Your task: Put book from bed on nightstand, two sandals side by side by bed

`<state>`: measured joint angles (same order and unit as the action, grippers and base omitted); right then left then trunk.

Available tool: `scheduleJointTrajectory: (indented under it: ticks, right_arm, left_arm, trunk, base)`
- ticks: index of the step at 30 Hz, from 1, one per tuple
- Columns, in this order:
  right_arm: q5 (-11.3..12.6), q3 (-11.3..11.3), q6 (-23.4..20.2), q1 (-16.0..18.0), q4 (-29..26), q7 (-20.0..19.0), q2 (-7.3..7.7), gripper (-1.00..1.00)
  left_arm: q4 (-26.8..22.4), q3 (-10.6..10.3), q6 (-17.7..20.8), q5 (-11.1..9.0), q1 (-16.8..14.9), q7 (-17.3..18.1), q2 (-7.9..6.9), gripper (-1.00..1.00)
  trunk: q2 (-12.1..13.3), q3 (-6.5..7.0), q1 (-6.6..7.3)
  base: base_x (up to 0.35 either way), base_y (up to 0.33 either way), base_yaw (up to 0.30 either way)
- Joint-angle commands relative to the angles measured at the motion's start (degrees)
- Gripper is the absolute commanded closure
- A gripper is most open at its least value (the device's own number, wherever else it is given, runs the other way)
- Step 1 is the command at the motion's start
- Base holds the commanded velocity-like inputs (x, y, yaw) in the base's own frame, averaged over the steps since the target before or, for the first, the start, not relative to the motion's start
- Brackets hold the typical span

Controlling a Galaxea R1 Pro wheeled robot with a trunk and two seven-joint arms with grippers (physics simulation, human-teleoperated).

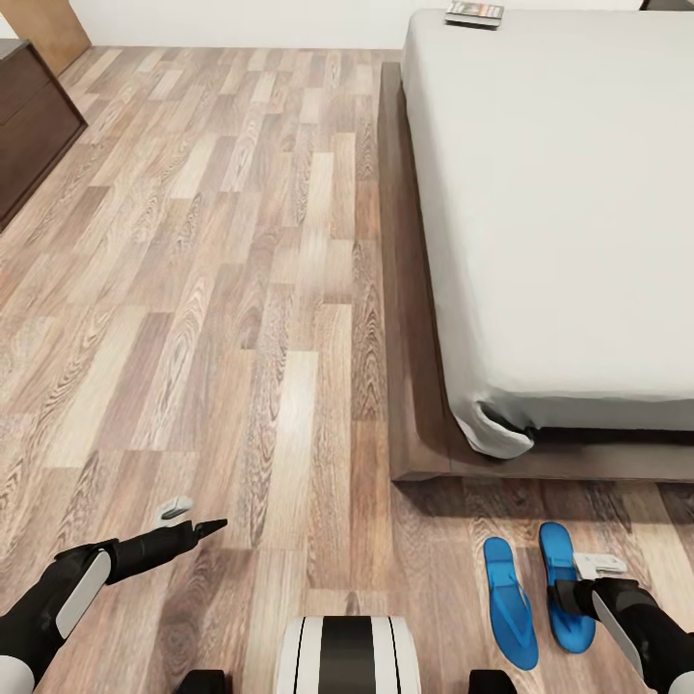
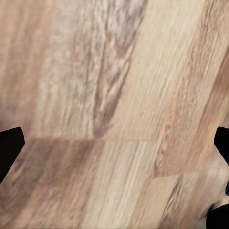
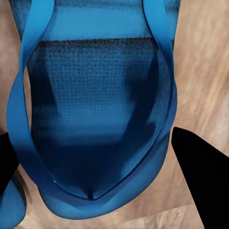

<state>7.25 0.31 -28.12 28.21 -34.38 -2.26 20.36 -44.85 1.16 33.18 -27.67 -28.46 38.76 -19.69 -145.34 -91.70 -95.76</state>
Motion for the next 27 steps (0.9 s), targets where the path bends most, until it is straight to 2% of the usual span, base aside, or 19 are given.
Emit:
scheduleJointTrajectory:
  ticks: [1,12,27]
  right_arm:
    - [0.5,0.0,-0.3,0.0,-0.1,0.1,0.03,1.00]
    - [0.5,0.0,-0.3,0.0,0.2,0.1,0.03,1.00]
    - [0.5,0.0,-0.3,0.0,0.1,0.1,0.03,1.00]
  left_arm:
    - [0.0,0.1,0.4,-0.3,0.0,0.0,0.00,-1.00]
    - [0.0,0.1,0.4,-0.3,0.0,0.1,0.00,-1.00]
    - [0.0,0.1,0.4,-0.3,0.0,0.2,0.00,-1.00]
  trunk:
    - [0.0,-0.03,0.01]
    - [0.0,-0.03,0.01]
    - [-0.2,-3.36,-0.38]
  base:
    - [0.000,0.003,0.000]
    - [-0.077,0.000,0.000]
    - [0.000,0.000,0.000]
